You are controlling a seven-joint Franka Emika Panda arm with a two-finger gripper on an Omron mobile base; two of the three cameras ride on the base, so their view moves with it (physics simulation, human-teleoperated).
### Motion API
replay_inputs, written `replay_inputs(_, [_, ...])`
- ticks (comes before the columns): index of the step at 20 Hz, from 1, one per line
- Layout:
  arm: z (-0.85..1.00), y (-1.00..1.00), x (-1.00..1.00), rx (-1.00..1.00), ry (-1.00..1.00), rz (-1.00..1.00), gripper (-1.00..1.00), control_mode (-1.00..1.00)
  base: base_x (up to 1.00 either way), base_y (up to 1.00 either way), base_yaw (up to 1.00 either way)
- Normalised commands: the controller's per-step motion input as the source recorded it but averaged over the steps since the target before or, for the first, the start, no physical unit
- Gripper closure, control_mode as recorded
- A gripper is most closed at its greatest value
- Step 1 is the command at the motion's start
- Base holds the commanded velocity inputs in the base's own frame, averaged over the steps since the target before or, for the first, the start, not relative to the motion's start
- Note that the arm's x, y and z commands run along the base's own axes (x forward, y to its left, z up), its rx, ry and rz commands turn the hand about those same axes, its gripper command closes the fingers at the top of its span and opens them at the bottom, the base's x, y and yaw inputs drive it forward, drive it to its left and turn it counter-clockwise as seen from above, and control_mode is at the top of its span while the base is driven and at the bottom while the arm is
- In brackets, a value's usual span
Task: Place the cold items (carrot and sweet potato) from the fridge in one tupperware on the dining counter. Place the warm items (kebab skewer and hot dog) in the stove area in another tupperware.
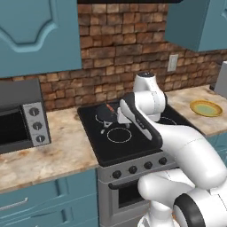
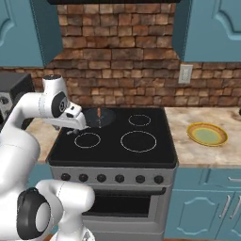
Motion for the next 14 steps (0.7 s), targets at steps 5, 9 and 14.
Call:
replay_inputs(5, [0.00, 0.00, 0.00, 0.00, 0.00, 0.00, -1.00, 1.00, 0.21, 0.00, -0.01])
replay_inputs(9, [0.00, 0.00, 0.00, 0.00, 0.00, 0.00, -1.00, 1.00, 0.39, 0.00, 0.00])
replay_inputs(14, [0.00, 0.00, 0.00, 0.00, 0.00, 0.00, -1.00, 1.00, 0.56, 0.00, 0.00])
